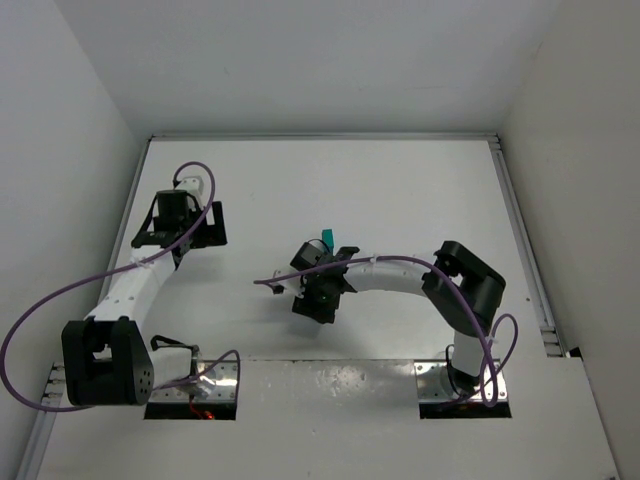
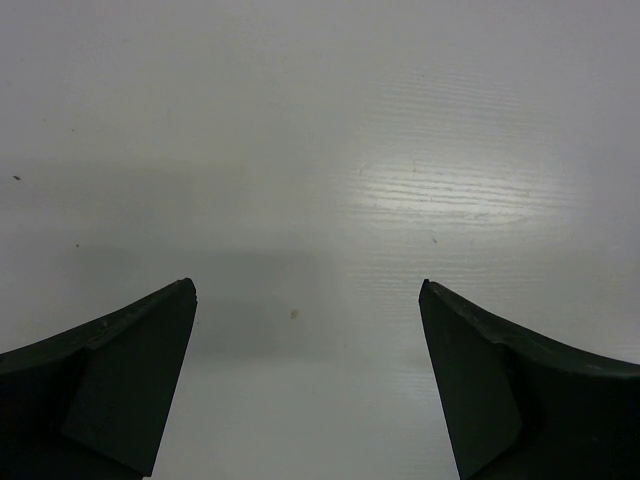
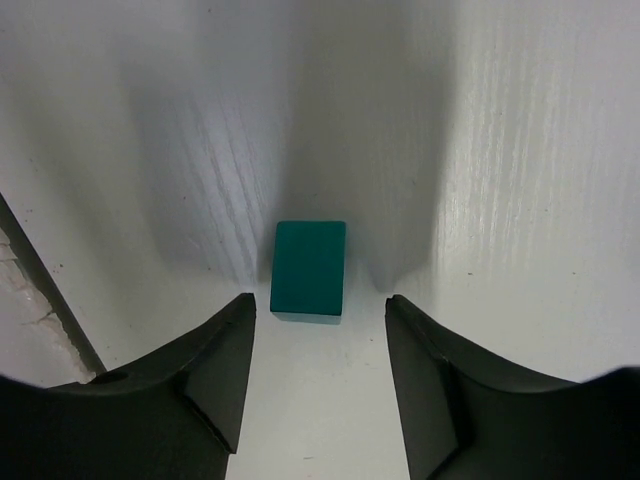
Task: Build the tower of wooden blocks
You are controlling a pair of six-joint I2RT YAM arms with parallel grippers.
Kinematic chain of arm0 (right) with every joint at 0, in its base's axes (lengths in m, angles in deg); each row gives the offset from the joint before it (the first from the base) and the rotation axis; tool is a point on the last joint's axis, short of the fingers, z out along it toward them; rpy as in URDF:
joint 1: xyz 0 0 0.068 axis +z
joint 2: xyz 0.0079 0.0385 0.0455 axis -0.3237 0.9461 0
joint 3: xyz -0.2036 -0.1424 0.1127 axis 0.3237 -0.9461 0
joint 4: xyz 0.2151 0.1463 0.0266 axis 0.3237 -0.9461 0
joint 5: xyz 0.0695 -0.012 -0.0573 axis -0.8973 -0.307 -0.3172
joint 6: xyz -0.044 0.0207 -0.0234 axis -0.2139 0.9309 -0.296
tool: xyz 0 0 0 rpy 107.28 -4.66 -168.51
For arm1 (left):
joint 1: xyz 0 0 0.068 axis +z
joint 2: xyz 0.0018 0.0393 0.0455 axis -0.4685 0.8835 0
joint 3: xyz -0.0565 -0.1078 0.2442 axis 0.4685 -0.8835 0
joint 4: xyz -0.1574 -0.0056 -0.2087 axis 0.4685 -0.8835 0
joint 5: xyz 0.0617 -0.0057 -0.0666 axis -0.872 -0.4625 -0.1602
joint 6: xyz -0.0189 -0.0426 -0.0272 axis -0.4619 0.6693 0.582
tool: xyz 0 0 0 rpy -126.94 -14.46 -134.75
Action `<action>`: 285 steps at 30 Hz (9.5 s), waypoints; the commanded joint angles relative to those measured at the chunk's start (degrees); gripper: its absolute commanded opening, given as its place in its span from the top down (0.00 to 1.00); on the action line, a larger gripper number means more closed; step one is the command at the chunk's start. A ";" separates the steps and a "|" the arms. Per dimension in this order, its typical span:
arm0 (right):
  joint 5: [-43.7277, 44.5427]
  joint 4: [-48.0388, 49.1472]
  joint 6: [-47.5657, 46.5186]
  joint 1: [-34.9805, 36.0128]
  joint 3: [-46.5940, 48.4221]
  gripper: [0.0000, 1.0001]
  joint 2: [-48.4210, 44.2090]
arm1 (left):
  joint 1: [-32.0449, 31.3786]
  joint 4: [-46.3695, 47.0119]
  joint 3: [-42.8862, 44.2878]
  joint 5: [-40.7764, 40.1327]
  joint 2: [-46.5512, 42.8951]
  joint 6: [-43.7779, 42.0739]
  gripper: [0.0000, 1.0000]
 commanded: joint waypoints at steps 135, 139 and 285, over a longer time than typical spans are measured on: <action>15.15 -14.68 47.78 -18.88 28.80 1.00 3.72 | -0.35 3.10 10.69 -7.55 7.30 6.13 0.00; 14.98 -14.60 48.39 -18.71 28.45 1.00 3.89 | -0.35 3.10 10.69 -7.55 7.82 6.13 0.00; 3.46 -2.47 43.74 -27.24 11.22 0.90 -3.58 | 0.26 1.43 12.89 5.20 10.72 1.82 0.00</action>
